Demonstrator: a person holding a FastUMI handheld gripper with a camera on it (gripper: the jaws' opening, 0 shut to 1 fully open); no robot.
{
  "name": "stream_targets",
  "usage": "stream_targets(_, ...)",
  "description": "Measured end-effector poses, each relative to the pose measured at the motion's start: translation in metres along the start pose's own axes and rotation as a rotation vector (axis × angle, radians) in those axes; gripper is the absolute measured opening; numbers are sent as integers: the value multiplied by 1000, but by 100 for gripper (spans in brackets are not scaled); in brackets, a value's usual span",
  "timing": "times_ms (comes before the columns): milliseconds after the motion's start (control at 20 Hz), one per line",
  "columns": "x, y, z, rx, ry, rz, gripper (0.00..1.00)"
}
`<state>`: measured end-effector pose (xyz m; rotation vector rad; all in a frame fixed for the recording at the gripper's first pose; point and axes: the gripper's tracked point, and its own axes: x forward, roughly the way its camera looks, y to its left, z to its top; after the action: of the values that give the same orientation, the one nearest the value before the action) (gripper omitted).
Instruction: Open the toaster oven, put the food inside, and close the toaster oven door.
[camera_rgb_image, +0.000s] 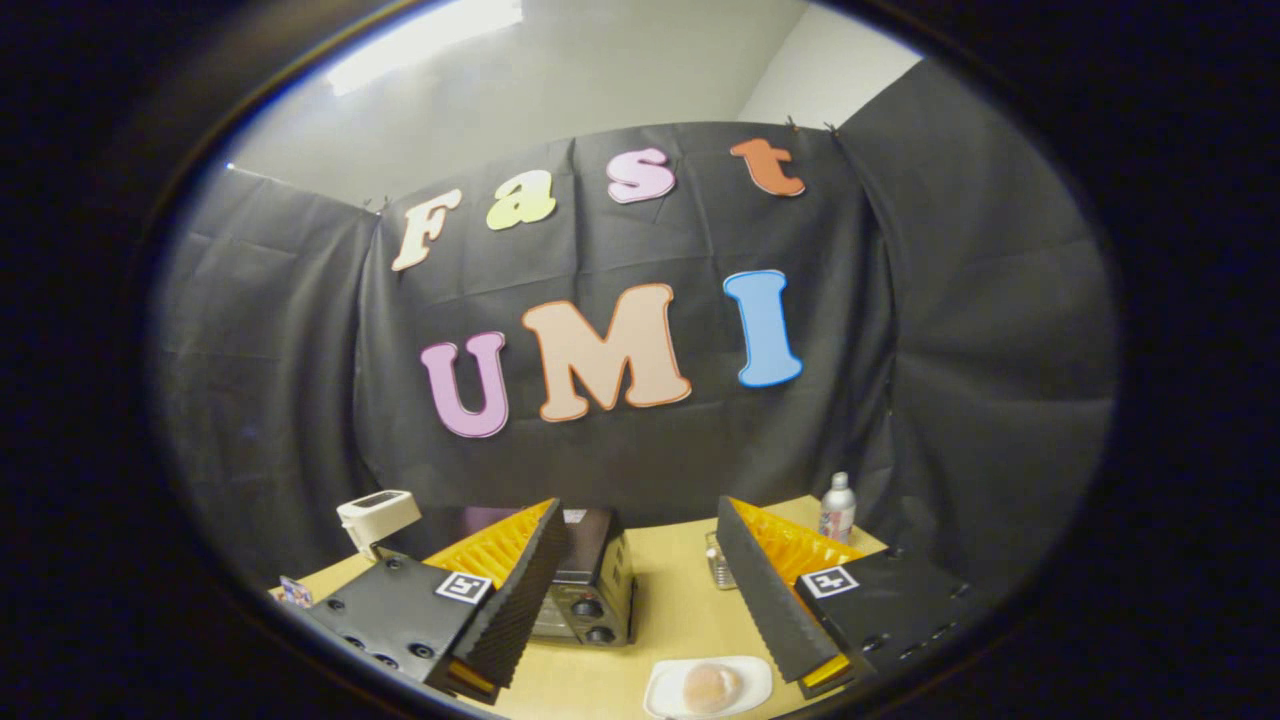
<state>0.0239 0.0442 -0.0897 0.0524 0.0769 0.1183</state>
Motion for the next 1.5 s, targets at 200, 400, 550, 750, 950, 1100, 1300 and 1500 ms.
stream_targets(200, 18, 18, -31, 41, 42, 48, 96)
stream_targets(400, 35, 46, -44, 24, 48, 78, 96)
stream_targets(550, 47, 73, -59, 22, 53, 113, 96)
stream_targets(750, 64, 103, -85, 0, 88, 140, 96)
stream_targets(950, 84, 125, -111, -19, 103, 136, 97)
stream_targets(1100, 99, 134, -131, -34, 112, 118, 97)
stream_targets(1300, 118, 142, -152, -68, 125, 85, 98)
stream_targets(1500, 125, 158, -164, -89, 120, 87, 98)
